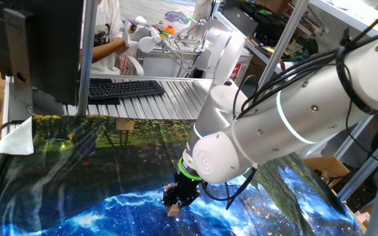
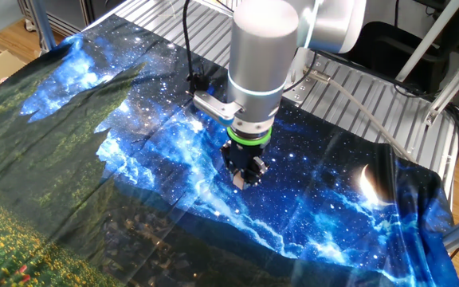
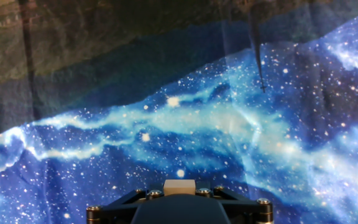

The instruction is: Pick up the small block on the left and move it to the right

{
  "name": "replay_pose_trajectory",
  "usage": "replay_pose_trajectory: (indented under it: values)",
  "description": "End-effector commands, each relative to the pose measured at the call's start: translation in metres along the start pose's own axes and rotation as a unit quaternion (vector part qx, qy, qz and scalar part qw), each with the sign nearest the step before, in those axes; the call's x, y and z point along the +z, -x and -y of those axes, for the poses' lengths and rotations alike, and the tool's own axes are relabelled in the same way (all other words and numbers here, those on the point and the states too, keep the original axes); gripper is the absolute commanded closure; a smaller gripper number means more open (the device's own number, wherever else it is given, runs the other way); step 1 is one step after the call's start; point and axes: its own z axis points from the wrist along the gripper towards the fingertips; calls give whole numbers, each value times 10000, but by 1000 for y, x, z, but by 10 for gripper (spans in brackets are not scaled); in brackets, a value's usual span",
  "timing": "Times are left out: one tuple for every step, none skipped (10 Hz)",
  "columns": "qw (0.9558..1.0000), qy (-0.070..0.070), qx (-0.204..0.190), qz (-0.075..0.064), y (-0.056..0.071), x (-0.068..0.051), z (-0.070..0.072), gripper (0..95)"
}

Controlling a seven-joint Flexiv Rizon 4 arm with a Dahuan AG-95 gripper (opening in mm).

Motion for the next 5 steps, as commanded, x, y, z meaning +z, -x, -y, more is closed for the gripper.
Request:
replay_pose_trajectory:
  values:
    - [10000,-3,-18,2,1,2,0,950]
    - [10000,-10,-16,7,1,4,0,950]
    - [9998,-144,94,-100,1,4,0,950]
    - [9998,-140,107,2,1,4,-1,950]
    - [9998,-137,158,-21,1,4,-1,760]
